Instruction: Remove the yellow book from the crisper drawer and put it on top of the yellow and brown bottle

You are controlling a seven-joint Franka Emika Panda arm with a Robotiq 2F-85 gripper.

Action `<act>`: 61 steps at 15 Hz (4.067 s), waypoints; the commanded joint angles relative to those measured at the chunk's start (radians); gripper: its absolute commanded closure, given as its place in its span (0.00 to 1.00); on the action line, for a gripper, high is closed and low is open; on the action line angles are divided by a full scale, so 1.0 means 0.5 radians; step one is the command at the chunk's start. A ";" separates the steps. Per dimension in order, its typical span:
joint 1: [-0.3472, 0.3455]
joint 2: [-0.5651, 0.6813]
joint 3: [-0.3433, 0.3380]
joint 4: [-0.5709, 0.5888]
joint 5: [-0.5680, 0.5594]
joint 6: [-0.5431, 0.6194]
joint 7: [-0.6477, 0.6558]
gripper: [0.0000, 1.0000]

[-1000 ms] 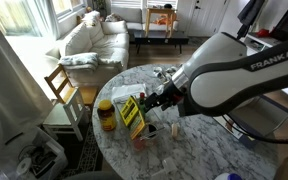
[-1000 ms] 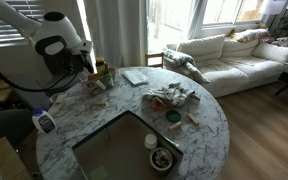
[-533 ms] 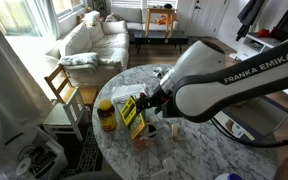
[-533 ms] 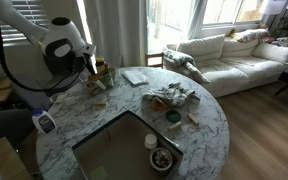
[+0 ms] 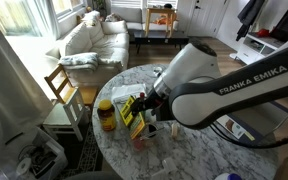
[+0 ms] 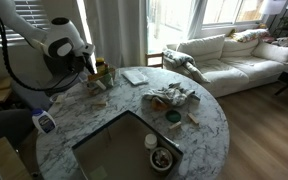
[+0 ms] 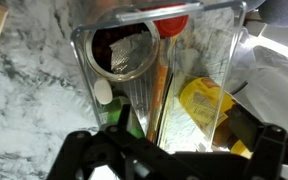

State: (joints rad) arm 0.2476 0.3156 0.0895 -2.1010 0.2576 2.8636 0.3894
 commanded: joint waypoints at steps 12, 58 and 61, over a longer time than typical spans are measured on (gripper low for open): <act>0.149 0.237 -0.151 0.161 -0.202 -0.031 0.234 0.61; -0.257 -0.288 0.196 0.378 0.555 -0.493 -0.086 0.98; -0.345 -0.249 0.307 0.378 1.044 -0.385 -0.402 0.98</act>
State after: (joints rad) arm 0.1411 0.1754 0.1669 -1.9095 0.5836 2.6177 0.3223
